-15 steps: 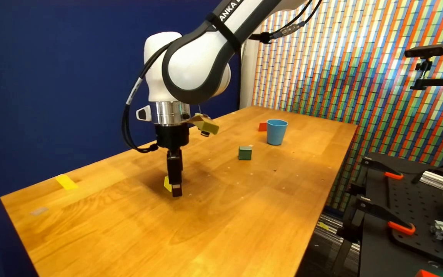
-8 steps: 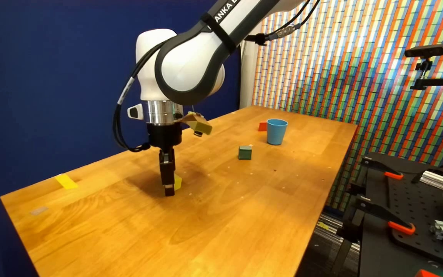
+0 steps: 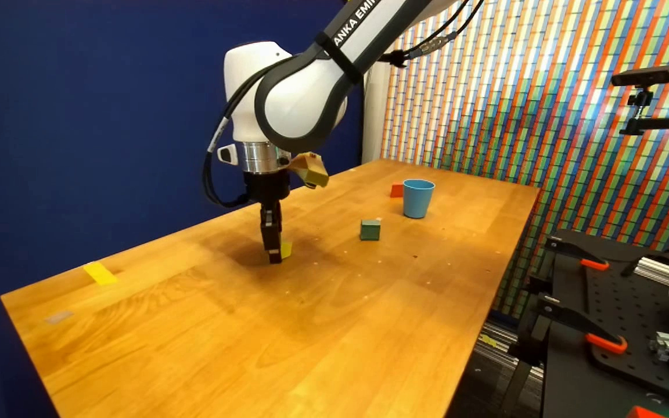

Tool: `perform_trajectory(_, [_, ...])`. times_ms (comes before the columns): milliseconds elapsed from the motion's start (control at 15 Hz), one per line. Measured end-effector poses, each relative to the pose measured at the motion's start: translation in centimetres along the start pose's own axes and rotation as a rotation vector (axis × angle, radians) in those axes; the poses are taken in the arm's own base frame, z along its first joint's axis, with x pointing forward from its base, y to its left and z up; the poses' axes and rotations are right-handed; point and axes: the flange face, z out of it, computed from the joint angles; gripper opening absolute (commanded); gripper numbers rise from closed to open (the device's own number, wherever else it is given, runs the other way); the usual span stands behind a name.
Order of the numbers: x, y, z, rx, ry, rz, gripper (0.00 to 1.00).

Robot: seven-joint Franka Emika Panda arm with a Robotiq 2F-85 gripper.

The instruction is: Put the yellow cube inside the cup

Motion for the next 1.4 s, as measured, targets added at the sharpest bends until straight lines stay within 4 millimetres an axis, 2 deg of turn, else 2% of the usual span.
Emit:
perform_trajectory(333, [-6.9, 10.0, -1.4, -0.139, -0.073, 0.187, 0.26])
perform_trajectory(600, [-13.4, 17.1, -5.2, -0.199, -0.084, 0.369, 0.26])
perform_trajectory(800, [-18.8, 21.0, -8.6, -0.217, -0.088, 0.502, 0.26])
perform_trajectory(1000, [-24.7, 23.5, -11.4, -0.207, -0.115, 0.622, 0.26])
perform_trajectory(1133, [-27.9, 24.1, -12.1, -0.178, -0.133, 0.681, 0.26])
perform_trajectory(1267, [-29.6, 23.7, -11.7, -0.138, -0.144, 0.72, 0.26])
perform_trajectory(1400, [-30.0, 22.7, -10.7, -0.095, -0.153, 0.737, 0.26])
